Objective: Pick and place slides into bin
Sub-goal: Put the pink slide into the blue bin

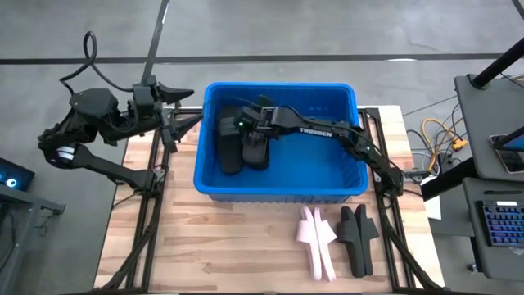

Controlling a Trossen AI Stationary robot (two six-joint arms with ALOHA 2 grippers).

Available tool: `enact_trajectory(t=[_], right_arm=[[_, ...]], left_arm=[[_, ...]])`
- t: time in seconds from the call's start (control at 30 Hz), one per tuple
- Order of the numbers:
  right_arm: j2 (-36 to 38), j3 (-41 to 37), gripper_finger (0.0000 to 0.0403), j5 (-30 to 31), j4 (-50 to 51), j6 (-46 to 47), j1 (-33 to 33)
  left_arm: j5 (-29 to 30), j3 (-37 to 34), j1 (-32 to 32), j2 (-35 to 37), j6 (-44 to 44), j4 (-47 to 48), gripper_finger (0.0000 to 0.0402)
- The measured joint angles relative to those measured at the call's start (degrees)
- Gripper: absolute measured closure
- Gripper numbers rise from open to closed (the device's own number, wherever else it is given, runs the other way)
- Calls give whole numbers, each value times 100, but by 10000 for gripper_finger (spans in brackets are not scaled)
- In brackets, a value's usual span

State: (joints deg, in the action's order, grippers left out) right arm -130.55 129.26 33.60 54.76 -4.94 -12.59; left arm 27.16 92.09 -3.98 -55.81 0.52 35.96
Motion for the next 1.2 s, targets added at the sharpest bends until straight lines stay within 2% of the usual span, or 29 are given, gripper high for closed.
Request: enact_trajectory(t=[0.13,0.3,0.5,0.73,0.9,1.0,1.07,1.2], right_arm=[[229,378,126,91,-20,512,171],[571,580,148,43,-656,302,507],[1223,569,166,-492,-929,45,1051],[1878,561,178,-151,-915,800,1922],[2299,563,178,-46,-861,1511,2531],[2450,559,179,-25,-857,1636,2882],[2560,549,179,373,-961,1615,3125],[2810,552,179,1723,-1241,853,3638]], left_arm=[[9,0,-1,125,65,713,72],[-12,-15,-3,145,67,879,72],[-154,-21,-6,114,13,891,72],[-589,-64,-8,43,-150,1273,72],[-892,-81,-6,-107,-578,1228,72],[-1122,-82,-6,-248,-794,1121,72],[-1331,-83,-6,-355,-840,981,72],[-1749,-85,-8,-609,-592,633,72]])
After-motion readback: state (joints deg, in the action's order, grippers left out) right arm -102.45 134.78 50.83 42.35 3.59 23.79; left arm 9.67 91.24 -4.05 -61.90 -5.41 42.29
